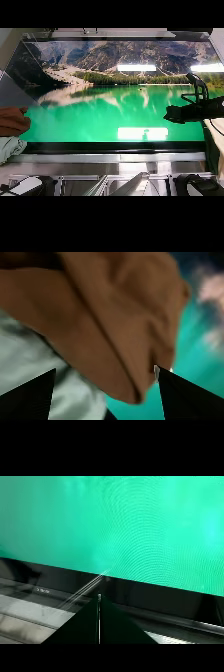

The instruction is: Fold the shirts.

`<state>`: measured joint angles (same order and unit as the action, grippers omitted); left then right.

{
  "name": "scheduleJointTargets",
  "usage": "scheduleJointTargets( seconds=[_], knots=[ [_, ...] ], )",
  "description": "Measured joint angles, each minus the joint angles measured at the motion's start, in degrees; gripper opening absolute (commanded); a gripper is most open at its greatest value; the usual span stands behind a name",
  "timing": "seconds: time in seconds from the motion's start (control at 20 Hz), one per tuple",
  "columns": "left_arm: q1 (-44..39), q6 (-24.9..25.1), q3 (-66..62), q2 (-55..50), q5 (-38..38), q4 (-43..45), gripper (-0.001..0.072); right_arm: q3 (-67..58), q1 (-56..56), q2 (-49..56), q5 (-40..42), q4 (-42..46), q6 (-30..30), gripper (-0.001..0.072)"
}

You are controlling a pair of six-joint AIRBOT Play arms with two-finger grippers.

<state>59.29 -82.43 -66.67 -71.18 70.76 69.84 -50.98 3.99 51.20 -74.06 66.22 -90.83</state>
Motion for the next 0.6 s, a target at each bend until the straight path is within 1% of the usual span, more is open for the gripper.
scheduleJointTargets(
  seconds=[0.15,0.3,0.35,0.4,0.45,0.5,0.6],
  knots=[
    [3.63,1.05,-3.15,-7.96,-0.52,-0.48,0.0706,0.00,0.00,0.07,1.36,0.00,0.00,0.0022],
    [3.63,2.34,-8.35,-15.06,-0.46,-0.72,0.0705,0.00,0.00,0.33,2.60,-0.04,0.00,0.0022],
    [2.89,2.71,-10.34,-17.55,-0.52,-0.79,0.0658,0.00,0.00,0.48,2.84,-0.04,0.00,0.0022],
    [1.99,3.04,-12.13,-19.82,-0.55,-0.94,0.0455,0.00,0.00,0.61,3.02,-0.07,0.00,0.0022],
    [0.85,3.45,-13.97,-22.25,-0.55,-0.94,0.0100,0.00,0.00,0.74,3.19,-0.24,0.00,0.0022],
    [-0.31,3.58,-15.52,-24.44,-0.50,-0.94,0.0015,0.00,0.00,0.87,3.30,-0.37,0.00,0.0022],
    [-2.93,4.15,-18.34,-28.52,0.42,-0.90,0.0015,0.00,0.00,1.01,3.37,-0.59,0.00,0.0022]
  ],
)
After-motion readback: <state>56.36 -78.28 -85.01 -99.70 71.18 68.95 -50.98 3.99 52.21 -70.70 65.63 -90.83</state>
